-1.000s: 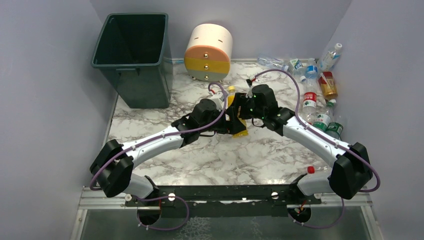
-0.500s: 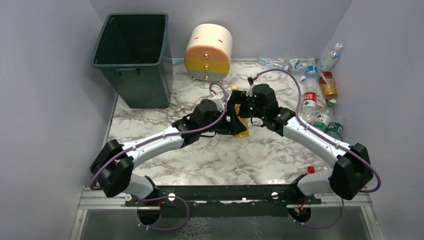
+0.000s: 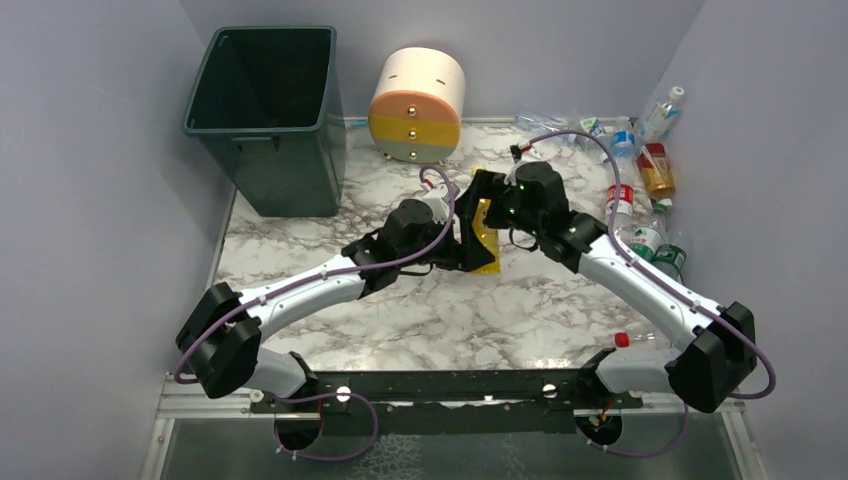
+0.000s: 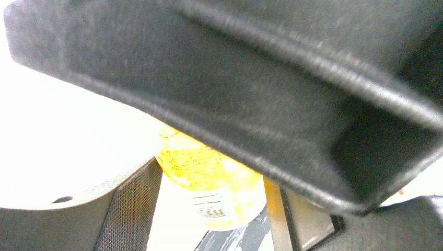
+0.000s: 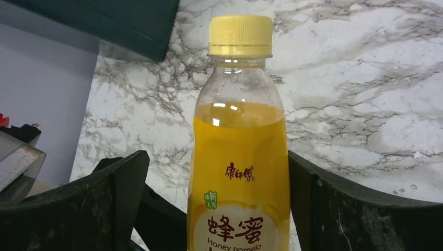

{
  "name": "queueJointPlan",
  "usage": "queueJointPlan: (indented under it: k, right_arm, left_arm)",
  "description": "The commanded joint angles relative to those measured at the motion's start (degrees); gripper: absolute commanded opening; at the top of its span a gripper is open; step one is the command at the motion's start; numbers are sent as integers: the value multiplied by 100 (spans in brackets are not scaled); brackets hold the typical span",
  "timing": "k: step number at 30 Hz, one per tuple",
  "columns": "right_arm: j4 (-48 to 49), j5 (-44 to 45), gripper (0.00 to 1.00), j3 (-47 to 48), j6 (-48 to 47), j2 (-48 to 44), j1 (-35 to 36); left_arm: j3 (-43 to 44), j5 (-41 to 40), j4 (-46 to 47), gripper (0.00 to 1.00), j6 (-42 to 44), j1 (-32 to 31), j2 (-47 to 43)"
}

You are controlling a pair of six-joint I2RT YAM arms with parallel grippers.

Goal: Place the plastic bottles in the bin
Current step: Pick up the plastic bottle at the center of the board.

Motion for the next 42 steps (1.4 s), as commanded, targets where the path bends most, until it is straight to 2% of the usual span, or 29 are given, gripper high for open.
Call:
queueJointPlan:
  k: [1, 15, 26, 31, 42]
  right_arm:
    - [-215, 307, 99, 311, 20, -268, 38]
    - [-936, 909, 99, 776, -190, -668, 29]
    - [-1395, 1639, 99, 1040, -345, -1302, 29]
    - [-1427, 1643, 99, 963, -318, -1421, 29]
    - [-1350, 1598, 99, 749, -301, -1529, 28]
  left_arm:
    - [51, -139, 89, 53, 64, -15, -127]
    - [200, -489, -224, 53, 290, -5, -135]
    - [1143, -592, -1049, 53, 886, 383, -153]
    - [1763, -392, -1389, 53, 1135, 892, -85]
    - [3693, 200, -2208, 54, 1625, 2657, 79]
